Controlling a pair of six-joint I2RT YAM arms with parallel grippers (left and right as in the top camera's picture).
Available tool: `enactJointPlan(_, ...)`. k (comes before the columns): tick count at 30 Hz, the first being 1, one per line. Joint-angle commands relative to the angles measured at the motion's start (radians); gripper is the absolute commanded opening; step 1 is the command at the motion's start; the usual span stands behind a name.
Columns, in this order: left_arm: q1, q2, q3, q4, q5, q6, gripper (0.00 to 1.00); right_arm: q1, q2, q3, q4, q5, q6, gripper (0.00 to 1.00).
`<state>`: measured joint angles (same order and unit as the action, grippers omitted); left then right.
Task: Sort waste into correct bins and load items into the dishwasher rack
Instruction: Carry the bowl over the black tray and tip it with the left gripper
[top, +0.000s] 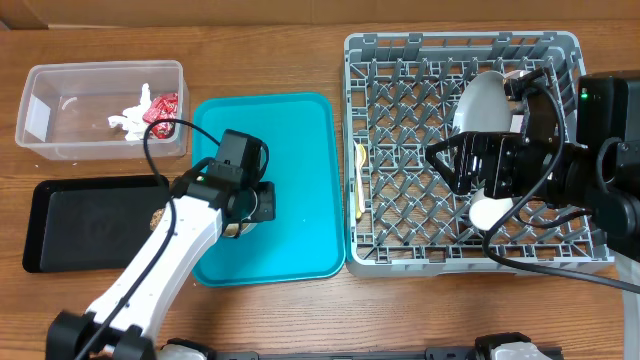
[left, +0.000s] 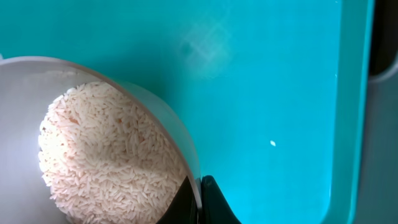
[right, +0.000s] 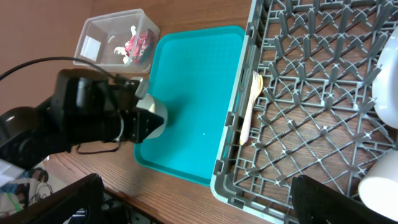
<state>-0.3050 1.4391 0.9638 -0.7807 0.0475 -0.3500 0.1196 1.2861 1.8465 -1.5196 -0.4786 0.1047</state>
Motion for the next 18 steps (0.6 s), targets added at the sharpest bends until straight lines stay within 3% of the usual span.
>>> enactJointPlan(1,0.01,-0.043,0.014,-0.045,-0.066,-0.044,0.04,0.003,0.001,0.006,0.002,0.006,0.0,1.0)
enactJointPlan(6,0.055,-0.133,0.016,-0.122,-0.135,-0.07,0.04,0.003,0.001,0.006,0.002,0.006,0.0,1.0)
enactJointPlan(11,0.245,-0.266,0.016,-0.146,-0.114,-0.047,0.04,0.003,0.001,0.006,0.002,0.006,0.0,1.0)
enactJointPlan(18,0.578,-0.269,0.015,-0.063,0.154,0.098,0.04,0.003,0.001,0.006,0.002,0.006,0.0,1.0)
